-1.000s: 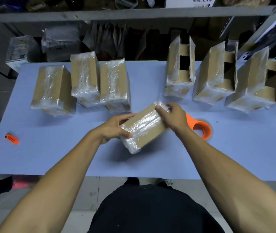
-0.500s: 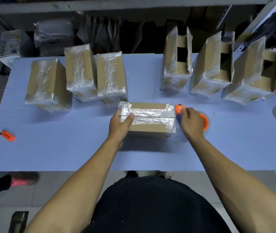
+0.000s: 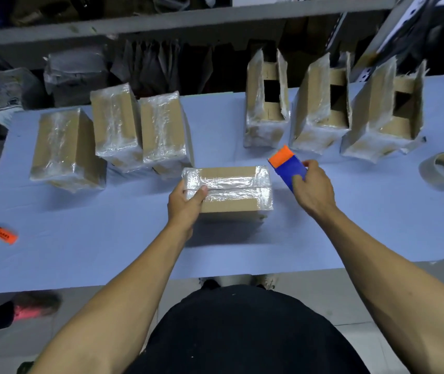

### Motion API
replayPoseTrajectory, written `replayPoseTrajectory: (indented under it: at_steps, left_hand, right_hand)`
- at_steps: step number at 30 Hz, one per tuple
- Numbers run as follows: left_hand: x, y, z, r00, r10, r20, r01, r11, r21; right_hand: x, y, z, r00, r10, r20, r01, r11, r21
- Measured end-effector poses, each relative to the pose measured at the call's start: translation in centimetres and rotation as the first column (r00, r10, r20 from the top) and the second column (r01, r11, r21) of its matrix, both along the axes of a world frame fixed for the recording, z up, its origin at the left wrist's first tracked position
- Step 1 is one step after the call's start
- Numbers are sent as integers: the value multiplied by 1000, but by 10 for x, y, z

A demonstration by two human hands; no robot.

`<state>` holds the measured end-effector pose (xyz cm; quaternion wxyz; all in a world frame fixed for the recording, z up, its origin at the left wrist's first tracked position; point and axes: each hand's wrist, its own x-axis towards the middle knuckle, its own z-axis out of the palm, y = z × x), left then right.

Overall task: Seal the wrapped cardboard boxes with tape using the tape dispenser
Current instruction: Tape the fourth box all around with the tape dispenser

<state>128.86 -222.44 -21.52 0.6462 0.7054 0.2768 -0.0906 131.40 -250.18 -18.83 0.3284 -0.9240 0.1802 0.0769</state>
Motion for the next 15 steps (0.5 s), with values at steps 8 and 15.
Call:
replayPoseTrajectory:
  at_steps: [8, 15]
  left_hand:
    - [18, -28, 10, 999, -49, -9, 50, 998, 49]
    - [28, -32, 18, 990, -136, -20, 138, 984, 109]
  right_hand:
    - [7, -11, 59, 975, 196, 101, -170, 962, -215]
    - [17, 5, 101, 807, 575, 134, -513, 795, -324]
